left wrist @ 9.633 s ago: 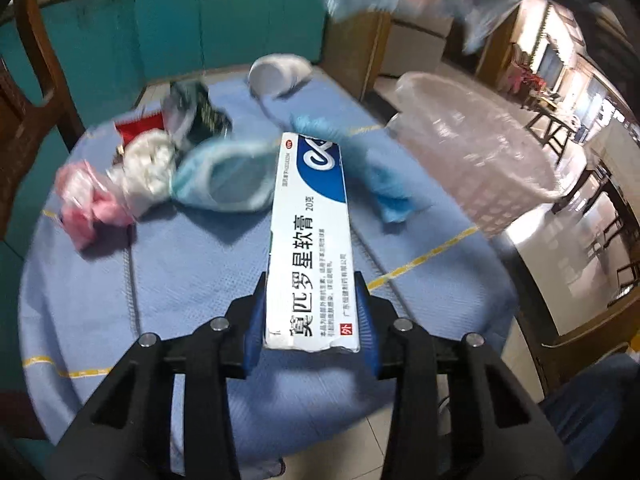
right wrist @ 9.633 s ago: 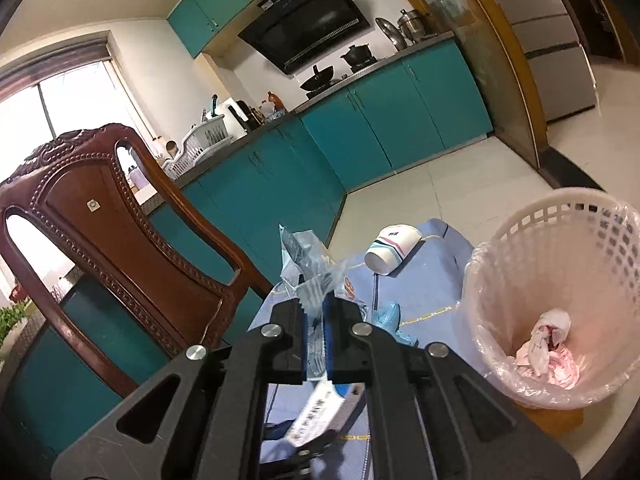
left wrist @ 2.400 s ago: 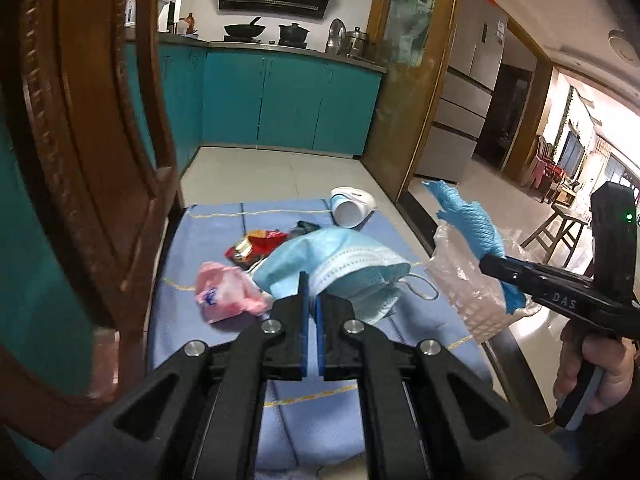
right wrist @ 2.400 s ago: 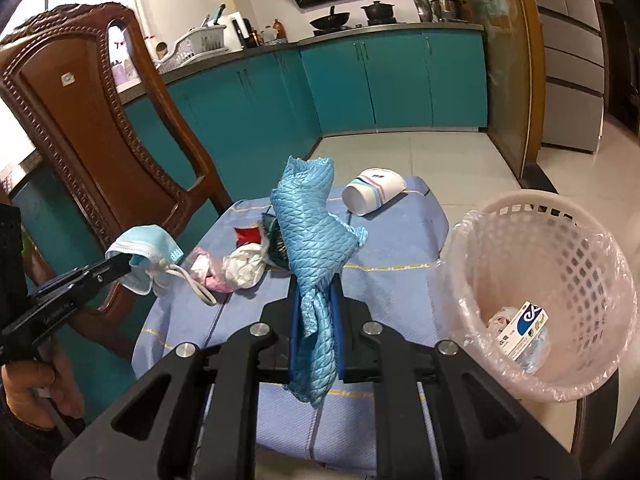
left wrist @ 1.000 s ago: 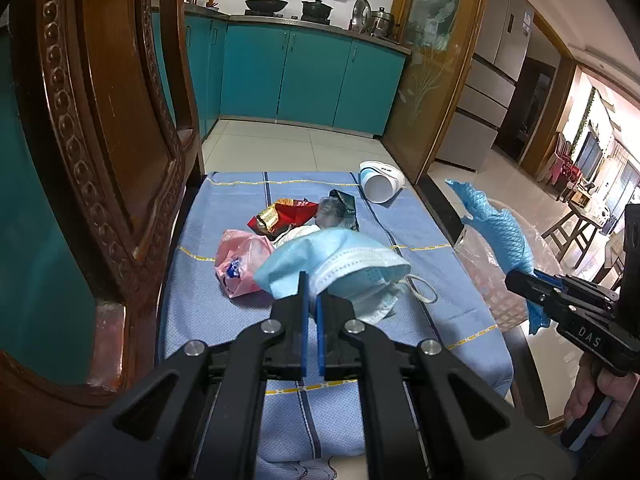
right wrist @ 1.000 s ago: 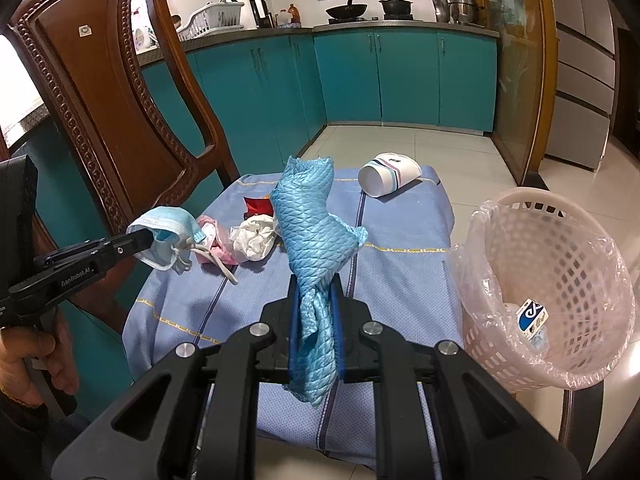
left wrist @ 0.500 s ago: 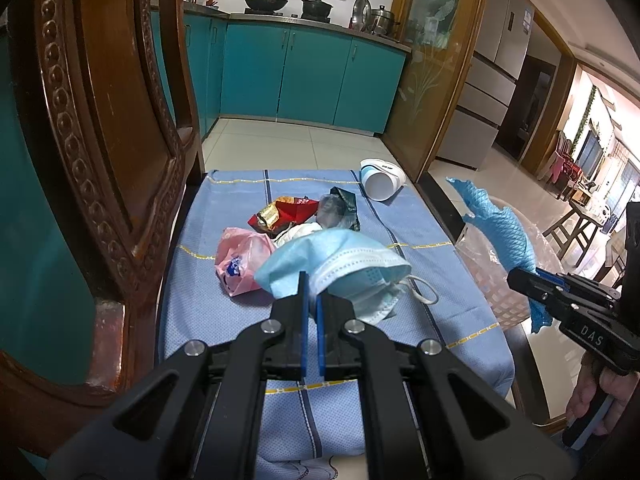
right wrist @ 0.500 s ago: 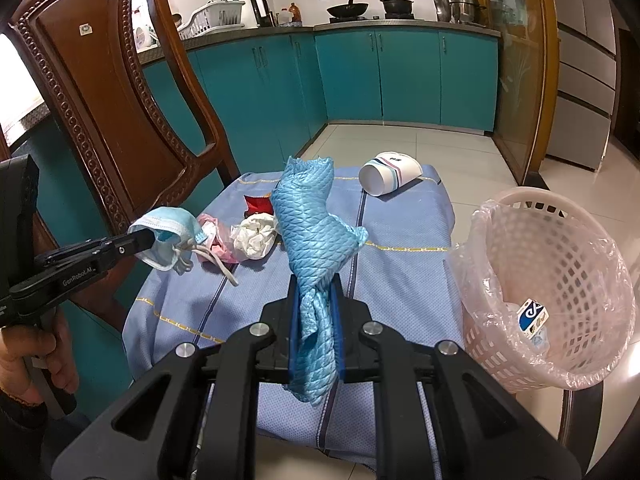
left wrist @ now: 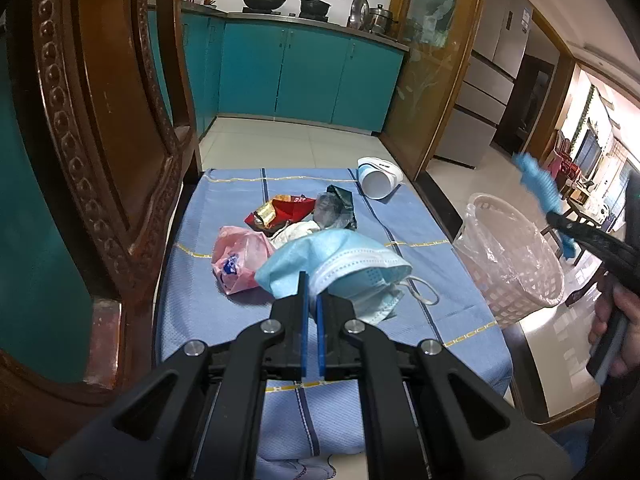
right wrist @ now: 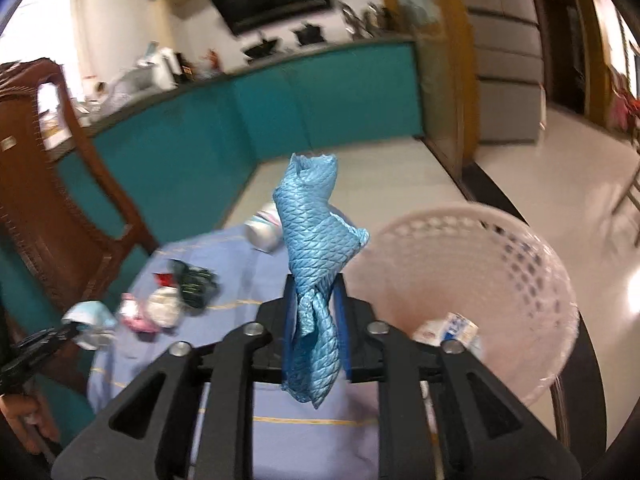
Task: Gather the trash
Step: 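Carry the blue cloth strip over the basket with the right tool, then open the right tool over the basket while the left tool drops the face mask in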
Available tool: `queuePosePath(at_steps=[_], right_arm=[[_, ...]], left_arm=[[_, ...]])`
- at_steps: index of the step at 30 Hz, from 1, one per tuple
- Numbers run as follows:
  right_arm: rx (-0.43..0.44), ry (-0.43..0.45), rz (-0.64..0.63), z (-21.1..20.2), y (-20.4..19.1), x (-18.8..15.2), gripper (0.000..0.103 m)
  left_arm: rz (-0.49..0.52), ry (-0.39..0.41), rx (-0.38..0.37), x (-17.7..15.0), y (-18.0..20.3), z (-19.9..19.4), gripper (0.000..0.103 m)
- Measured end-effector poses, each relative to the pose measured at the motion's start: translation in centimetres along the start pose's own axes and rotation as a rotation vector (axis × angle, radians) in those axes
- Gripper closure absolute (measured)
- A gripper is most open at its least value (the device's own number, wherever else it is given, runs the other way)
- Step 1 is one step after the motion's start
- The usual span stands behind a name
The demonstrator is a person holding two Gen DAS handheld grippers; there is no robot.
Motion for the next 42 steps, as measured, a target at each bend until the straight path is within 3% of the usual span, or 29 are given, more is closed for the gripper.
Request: queuePosePath(at_steps=[2,5,9,12,18,23,24,25,26,27,28,31,33,38,42], right_arm=[[-0.081,0.022,0.07,0.3,3.2,0.8,0.037],[-0.074,0.083,0.14,-1.4,4.4,2.0,0.035],[-0.026,0.253,0.196,-5.5,4.1,3.9,0.023],[-0.024,0.353,0.251,-7.7,5.1,4.6,0.021],[-0.024,0.489,0.431,-10.9,9.3,5.9,0.02],[-0.045,0.582,0.513,-12.8,12.1,6.1,0.02],[-0.043,0.583,0.526,-12.9,12.6,6.0,0.02],[-0.043,0.583,0.531,-12.9,12.8,6.0,0.02],[-0.042,0.586,0.53,-13.1,12.8,5.9,0.02],[-0.041,0.593,0.524,-13.3,12.8,5.9,0.02],[-0.04,0.592,0.512,-13.5,12.7,5.8,0.02],[-0.028,0.56,0.472,-12.8,11.6,6.0,0.02],[-0.012,0.508,0.435,-12.0,10.5,5.9,0.019],[0.065,0.366,0.285,-9.3,4.1,4.3,0.019],[0.14,0.192,0.119,-6.3,-2.8,0.8,0.019]], left_arm=[[0.002,-0.001,-0.003,0.0,0.1,0.0,0.099],[0.014,-0.007,-0.005,0.0,0.5,0.1,0.099],[0.039,-0.022,-0.026,-0.3,2.0,0.6,0.099],[0.073,-0.035,-0.074,-0.5,4.3,1.2,0.099],[0.156,-0.066,-0.19,1.3,12.2,3.2,0.099],[0.246,-0.013,-0.307,8.0,23.0,5.0,0.098],[0.26,-0.006,-0.331,9.2,25.1,5.4,0.083],[0.304,-0.005,-0.338,10.4,27.5,6.3,0.041],[0.339,0.005,-0.296,11.0,28.5,6.9,0.022],[0.356,0.035,-0.205,11.8,28.7,7.5,0.014],[0.346,0.037,-0.154,12.0,28.3,7.8,0.014],[0.269,0.026,-0.182,11.1,26.4,7.4,0.014],[0.244,0.035,-0.143,10.0,23.3,6.3,0.013],[0.175,0.043,-0.011,6.3,13.0,2.8,0.008],[0.078,0.007,0.065,2.8,5.3,0.5,0.007]])
Point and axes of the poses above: each gripper's, at about its wrist camera, not at the fingertips, and z roughly the way its jaws point, y to its right, x to its top, the point moved 9 cm from there along z, roughly the way its jaws point, and after that the axes turned 12 degrees about z, right-handed, at the moved point
